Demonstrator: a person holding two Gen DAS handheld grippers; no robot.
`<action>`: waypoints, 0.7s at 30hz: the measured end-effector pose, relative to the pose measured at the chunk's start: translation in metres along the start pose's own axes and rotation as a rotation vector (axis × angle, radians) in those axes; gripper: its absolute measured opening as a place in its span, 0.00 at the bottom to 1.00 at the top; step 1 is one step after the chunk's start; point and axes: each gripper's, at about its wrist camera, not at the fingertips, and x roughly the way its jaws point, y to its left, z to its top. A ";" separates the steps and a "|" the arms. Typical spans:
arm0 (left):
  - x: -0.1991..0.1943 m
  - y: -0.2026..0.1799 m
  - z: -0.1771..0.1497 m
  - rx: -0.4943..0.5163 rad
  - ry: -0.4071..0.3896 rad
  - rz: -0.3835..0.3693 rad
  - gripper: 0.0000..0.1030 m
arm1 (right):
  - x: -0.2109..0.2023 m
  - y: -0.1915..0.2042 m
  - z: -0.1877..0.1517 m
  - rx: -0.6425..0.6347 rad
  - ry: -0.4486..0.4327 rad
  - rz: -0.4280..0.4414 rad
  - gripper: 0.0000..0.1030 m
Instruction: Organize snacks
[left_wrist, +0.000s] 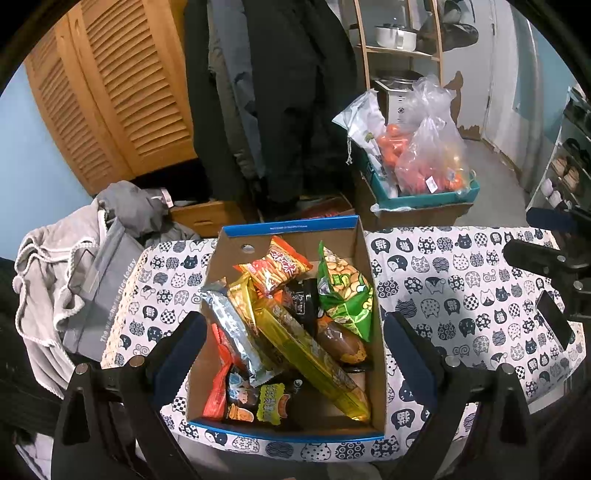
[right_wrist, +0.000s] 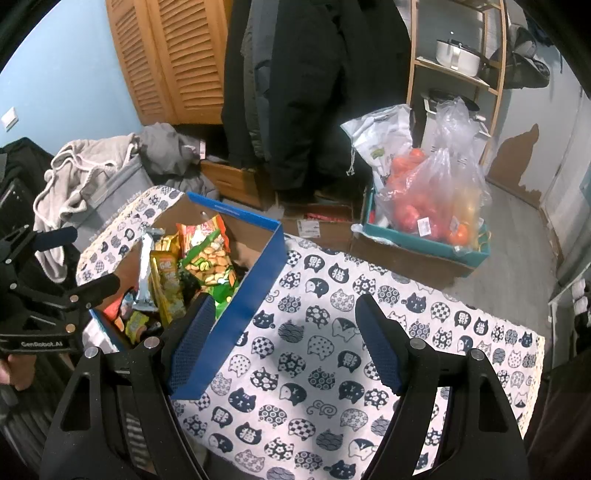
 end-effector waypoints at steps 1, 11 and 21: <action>0.000 0.000 0.000 0.000 0.000 0.000 0.95 | 0.000 0.000 0.000 0.001 0.000 0.000 0.75; 0.001 -0.006 0.000 0.016 0.003 0.002 0.95 | 0.000 -0.003 -0.002 0.001 0.003 -0.001 0.75; 0.001 -0.006 0.001 0.016 0.007 0.006 0.95 | 0.000 -0.003 -0.002 0.001 0.004 -0.001 0.75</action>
